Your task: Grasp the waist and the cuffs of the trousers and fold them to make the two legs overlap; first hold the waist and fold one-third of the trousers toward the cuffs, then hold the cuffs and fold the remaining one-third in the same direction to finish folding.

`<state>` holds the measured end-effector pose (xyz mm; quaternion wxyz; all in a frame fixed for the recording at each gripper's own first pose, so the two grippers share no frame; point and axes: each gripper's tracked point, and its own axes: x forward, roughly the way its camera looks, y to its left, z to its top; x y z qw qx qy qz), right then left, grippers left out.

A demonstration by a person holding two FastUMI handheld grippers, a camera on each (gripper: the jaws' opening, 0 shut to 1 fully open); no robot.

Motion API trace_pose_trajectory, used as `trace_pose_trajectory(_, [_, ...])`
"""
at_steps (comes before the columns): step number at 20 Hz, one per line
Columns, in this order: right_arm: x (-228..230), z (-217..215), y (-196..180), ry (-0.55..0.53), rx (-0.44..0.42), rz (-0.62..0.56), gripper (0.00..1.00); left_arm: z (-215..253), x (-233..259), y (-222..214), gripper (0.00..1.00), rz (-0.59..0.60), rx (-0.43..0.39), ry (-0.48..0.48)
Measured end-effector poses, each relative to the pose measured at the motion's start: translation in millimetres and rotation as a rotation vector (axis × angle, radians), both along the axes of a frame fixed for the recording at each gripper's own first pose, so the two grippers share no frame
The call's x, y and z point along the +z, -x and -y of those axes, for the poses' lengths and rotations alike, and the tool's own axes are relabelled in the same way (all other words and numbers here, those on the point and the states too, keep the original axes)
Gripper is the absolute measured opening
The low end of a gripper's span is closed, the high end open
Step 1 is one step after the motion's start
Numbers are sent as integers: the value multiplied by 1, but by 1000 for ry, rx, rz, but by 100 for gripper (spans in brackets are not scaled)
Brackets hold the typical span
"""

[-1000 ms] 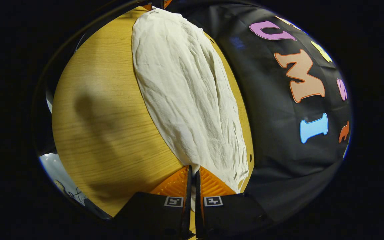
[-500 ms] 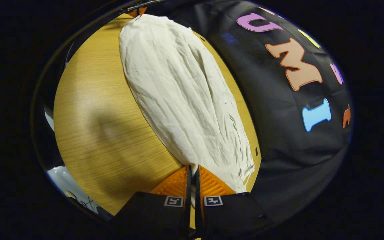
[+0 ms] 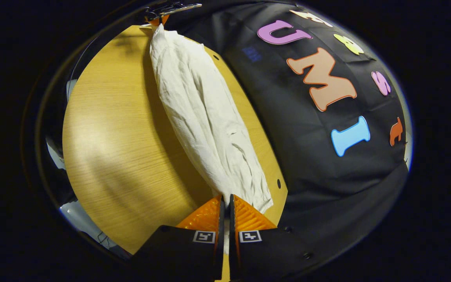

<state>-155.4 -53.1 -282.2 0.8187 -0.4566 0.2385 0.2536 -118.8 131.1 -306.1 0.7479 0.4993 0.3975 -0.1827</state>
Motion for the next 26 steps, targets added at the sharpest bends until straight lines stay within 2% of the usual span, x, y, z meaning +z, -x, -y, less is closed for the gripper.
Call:
trace_pose_trajectory(5, [27,4,-28,-69,-8,71,5,-8,21,-47,0,69,31,-36])
trace_pose_trajectory(6, [31,4,-35,-76,-6,83,8,-8,29,-52,0,84,39,-38])
trace_pose_trajectory(10, [48,4,-65,-83,-32,126,8,-5,52,-83,0,152,49,-25])
trace_pose_trajectory(13, [58,4,-86,-74,-81,150,8,-3,61,-118,0,187,24,-15])
trace_pose_trajectory(21, [68,0,-137,-27,-138,194,8,3,74,-199,0,263,-26,26])
trace_pose_trajectory(23, [67,-2,-152,-12,-149,210,11,5,71,-216,0,280,-22,41])
trace_pose_trajectory(26, [55,-5,-172,1,-170,207,8,8,65,-237,0,304,-8,66])
